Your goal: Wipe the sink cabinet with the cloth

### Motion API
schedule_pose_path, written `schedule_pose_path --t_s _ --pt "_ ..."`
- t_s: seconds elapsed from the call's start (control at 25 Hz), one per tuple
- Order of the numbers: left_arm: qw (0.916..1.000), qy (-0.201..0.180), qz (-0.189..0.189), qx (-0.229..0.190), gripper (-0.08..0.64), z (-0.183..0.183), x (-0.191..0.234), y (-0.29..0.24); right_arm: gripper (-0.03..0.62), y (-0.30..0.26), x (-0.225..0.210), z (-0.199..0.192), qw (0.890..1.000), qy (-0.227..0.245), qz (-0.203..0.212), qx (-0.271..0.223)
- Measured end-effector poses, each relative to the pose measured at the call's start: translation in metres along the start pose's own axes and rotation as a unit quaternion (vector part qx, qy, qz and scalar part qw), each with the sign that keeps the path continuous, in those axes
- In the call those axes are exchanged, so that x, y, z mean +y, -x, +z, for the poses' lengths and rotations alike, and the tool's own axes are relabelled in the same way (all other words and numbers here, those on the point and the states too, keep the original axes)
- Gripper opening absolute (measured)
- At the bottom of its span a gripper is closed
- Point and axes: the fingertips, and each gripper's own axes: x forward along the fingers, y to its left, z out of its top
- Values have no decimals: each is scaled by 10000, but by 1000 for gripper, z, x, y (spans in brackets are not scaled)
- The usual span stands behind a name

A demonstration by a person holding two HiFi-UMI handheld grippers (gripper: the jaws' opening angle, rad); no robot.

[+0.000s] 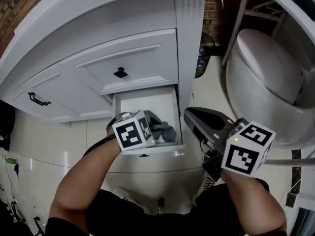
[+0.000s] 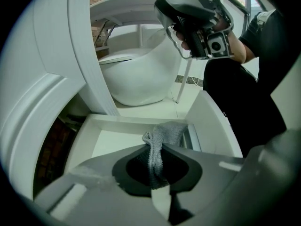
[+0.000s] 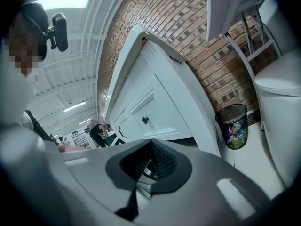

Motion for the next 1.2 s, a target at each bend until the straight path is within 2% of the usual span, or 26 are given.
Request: schedule_pose_path --t_s 0.68,1.2 --pt "9971 356 413 530 35 -96 6 45 5 -31 20 -19 9993 160 89 340" --pt "9935 377 599 887 35 -138 10 79 5 -52 28 -29 9983 244 147 517"
